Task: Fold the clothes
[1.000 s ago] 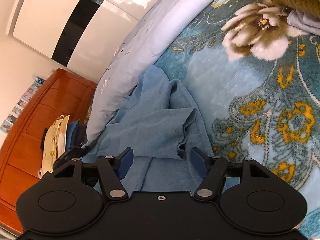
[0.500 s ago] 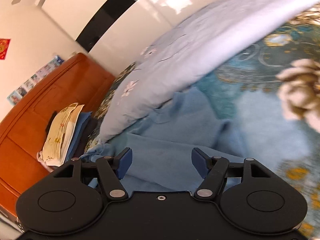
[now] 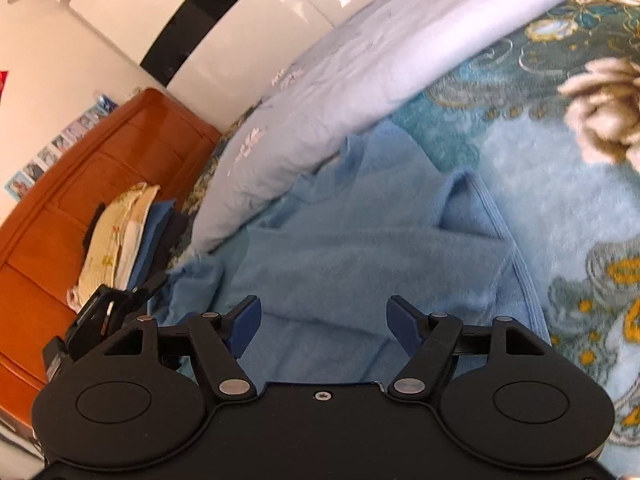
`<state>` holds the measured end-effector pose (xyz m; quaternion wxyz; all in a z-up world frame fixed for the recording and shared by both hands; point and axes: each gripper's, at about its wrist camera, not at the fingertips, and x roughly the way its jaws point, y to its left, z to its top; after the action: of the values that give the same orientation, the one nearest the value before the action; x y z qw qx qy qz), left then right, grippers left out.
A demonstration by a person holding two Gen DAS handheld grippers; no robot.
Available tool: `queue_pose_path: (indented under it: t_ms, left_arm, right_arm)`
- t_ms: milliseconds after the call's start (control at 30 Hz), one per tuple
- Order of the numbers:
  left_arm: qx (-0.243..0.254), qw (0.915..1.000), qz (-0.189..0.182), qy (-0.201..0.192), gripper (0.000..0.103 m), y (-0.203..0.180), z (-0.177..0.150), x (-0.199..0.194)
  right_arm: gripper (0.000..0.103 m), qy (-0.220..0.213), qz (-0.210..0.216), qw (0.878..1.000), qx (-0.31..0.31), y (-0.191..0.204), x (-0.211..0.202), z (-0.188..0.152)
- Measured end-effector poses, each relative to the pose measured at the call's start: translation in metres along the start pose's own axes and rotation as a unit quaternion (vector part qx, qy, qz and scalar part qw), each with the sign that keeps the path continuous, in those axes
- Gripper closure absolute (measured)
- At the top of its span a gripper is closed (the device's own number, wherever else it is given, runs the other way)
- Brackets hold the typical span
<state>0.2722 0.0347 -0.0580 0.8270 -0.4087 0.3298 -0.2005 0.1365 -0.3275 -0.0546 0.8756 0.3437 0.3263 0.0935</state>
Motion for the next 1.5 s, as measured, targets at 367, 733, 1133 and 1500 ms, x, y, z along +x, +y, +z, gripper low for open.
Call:
queue_pose_path:
  t_ms: [367,733,1133,1500]
  left_arm:
    - [0.029,0.9955,0.071,0.055,0.069,0.019,-0.013,0.056]
    - [0.021,0.9977,0.053,0.037,0.060,-0.005,-0.017,0.012]
    - [-0.014,0.9953,0.095,-0.016,0.032,0.000,-0.067,-0.142]
    - [0.005,0.9877,0.156,-0.010,0.018,-0.002,-0.105,-0.233]
  right_arm:
    - [0.079,0.021,-0.061,0.998,-0.025,-0.019,0.019,-0.002]
    - [0.072,0.018,-0.071,0.997,0.009,-0.031,-0.019,-0.019]
    - [0.043,-0.001,-0.080,0.995,0.062,-0.031,-0.113,-0.059]
    - [0.031,-0.011,-0.034,0.993,0.112,-0.023,-0.145,-0.081]
